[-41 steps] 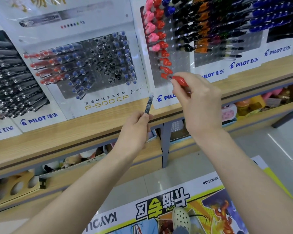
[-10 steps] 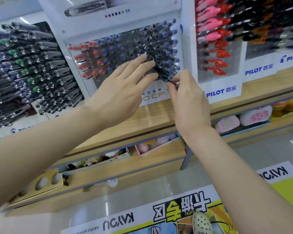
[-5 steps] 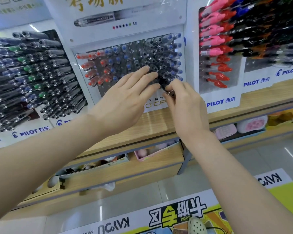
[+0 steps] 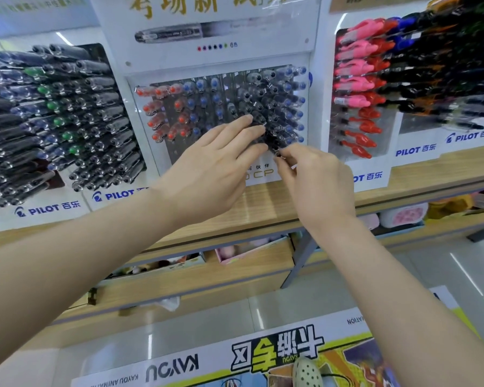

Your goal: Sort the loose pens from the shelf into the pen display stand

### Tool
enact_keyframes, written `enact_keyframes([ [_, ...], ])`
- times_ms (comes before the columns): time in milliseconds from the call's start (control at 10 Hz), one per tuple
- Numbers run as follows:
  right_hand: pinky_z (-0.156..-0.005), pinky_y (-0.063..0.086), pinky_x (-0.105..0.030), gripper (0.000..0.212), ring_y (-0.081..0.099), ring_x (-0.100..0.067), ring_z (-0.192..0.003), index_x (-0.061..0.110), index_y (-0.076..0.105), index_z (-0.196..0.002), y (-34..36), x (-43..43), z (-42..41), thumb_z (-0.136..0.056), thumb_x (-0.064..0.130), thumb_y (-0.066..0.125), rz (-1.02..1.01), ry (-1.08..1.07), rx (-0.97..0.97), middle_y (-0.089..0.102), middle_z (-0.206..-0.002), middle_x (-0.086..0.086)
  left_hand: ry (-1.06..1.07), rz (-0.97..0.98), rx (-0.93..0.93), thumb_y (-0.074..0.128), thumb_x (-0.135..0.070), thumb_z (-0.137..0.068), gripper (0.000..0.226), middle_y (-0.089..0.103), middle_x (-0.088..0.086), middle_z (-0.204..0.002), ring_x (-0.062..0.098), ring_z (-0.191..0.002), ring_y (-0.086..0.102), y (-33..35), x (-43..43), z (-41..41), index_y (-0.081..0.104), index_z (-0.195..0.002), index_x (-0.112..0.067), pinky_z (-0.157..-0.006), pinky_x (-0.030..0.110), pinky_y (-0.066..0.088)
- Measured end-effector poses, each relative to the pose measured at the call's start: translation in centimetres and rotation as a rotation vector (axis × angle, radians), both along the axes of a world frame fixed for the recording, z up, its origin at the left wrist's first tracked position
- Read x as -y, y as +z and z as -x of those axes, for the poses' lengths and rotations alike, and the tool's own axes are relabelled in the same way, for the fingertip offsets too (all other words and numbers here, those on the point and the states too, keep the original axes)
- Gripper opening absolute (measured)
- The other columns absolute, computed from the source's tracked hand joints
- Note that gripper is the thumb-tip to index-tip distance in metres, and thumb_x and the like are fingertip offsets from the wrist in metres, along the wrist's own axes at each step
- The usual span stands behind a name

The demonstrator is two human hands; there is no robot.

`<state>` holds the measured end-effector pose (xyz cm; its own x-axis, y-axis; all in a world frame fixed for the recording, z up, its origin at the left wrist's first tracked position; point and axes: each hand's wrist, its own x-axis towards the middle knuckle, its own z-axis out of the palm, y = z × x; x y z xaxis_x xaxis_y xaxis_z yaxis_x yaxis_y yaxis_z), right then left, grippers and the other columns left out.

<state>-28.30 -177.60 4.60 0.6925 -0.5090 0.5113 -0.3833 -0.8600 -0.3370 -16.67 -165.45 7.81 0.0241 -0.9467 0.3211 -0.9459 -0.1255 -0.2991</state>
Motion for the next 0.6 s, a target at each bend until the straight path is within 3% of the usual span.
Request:
enact_keyframes([
  [200, -0.053, 0.030, -0.027, 0.021, 0.063, -0.028, -0.072, 0.014, 0.063, -0.094, 0.7, 0.1, -0.3, -0.095, 0.029, 0.049, 0.044, -0.054, -0.116, 0.070, -0.083, -0.003, 0.008, -0.014, -0.003, 0.038, -0.016, -0.084, 0.045, 0.053, 0.019, -0.132, 0.036, -0.129, 0.043, 0.2, -0.1, 0.1, 0.056, -0.122, 0.000, -0.104, 0.038, 0.025],
  [500, -0.053, 0.029, -0.027, 0.022, 0.062, -0.026, -0.073, 0.017, 0.056, -0.106, 0.7, 0.1, 0.2, -0.097, 0.034, 0.044, 0.070, -0.067, -0.193, 0.069, -0.081, 0.000, 0.024, -0.012, 0.008, 0.034, -0.017, -0.081, 0.047, 0.055, 0.018, -0.128, 0.036, -0.126, 0.046, 0.5, 0.0, 0.5, 0.059, -0.118, 0.000, -0.104, 0.039, 0.023],
  [600, -0.055, 0.033, -0.028, 0.025, 0.061, -0.023, -0.079, 0.014, 0.055, -0.111, 1.0, -0.3, 0.7, -0.097, 0.031, 0.044, 0.027, 0.005, -0.159, 0.067, -0.090, -0.001, 0.042, -0.001, -0.010, 0.038, -0.015, -0.081, 0.044, 0.056, 0.018, -0.127, 0.036, -0.127, 0.046, 0.6, -0.1, 0.9, 0.060, -0.116, -0.001, -0.103, 0.036, 0.027],
])
